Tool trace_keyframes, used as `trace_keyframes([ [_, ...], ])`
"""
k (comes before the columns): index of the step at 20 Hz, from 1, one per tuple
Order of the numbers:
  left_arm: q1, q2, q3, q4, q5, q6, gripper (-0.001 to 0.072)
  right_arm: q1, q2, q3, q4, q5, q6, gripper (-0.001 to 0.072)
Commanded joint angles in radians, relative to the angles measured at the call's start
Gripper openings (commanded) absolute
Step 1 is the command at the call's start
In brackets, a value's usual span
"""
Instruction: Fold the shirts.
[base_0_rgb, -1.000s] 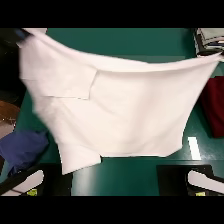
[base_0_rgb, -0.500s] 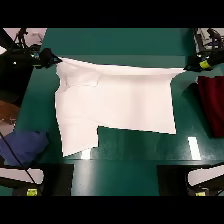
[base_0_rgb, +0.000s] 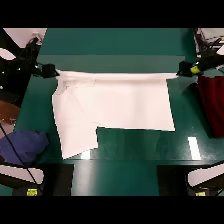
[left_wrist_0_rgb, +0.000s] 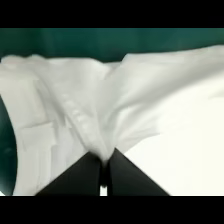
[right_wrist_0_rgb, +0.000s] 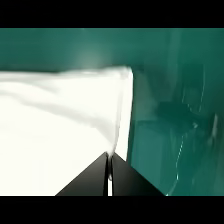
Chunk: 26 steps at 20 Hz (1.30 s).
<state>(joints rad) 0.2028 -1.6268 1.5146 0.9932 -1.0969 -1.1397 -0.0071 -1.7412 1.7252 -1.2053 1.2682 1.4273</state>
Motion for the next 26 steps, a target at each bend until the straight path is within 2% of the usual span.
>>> trace_keyframes([
  [1,0.0,-0.002,-0.05,0.152,-0.031,-0.039,0.0027,0.026,0.009,-0.134,0.002,-0.014,-0.002,0.0009],
  [7,0.001,-0.001,-0.142,0.155,-0.013,-0.061,0.003,0.1,0.009,-0.253,0.01,-0.07,0.015,0.0012],
  [8,0.001,-0.001,-0.142,0.156,-0.016,-0.093,0.0167,0.107,0.009,-0.245,0.01,-0.069,0.015,0.0012],
  [9,0.001,-0.001,-0.142,0.156,-0.023,-0.112,0.0454,0.111,0.009,-0.234,0.01,-0.064,0.017,0.0013],
  [10,0.002,-0.001,-0.142,0.156,-0.039,-0.123,0.0617,0.11,0.009,-0.216,0.01,-0.044,0.021,0.0034],
  [12,0.011,-0.001,-0.132,0.161,-0.098,-0.139,0.0615,0.103,0.009,-0.168,0.01,0.032,0.024,0.0305],
  [14,0.041,0.015,-0.117,0.165,-0.181,-0.147,0.0614,0.082,0.014,-0.122,0.008,0.145,0.023,0.0312],
  [16,0.076,0.072,-0.127,0.182,-0.242,-0.153,0.0613,0.056,0.057,-0.143,0.007,0.196,0.019,0.0312],
  [17,0.092,0.111,-0.145,0.196,-0.267,-0.169,0.0544,0.041,0.09,-0.176,0.007,0.192,0.019,0.0311],
  [18,0.104,0.161,-0.183,0.204,-0.283,-0.172,0.0525,0.026,0.134,-0.219,0.008,0.187,0.019,0.0312],
  [26,0.11,0.591,-0.809,0.202,-0.268,-0.248,0.0527,-0.018,0.398,-0.51,0.01,0.048,-0.008,0.0311],
])
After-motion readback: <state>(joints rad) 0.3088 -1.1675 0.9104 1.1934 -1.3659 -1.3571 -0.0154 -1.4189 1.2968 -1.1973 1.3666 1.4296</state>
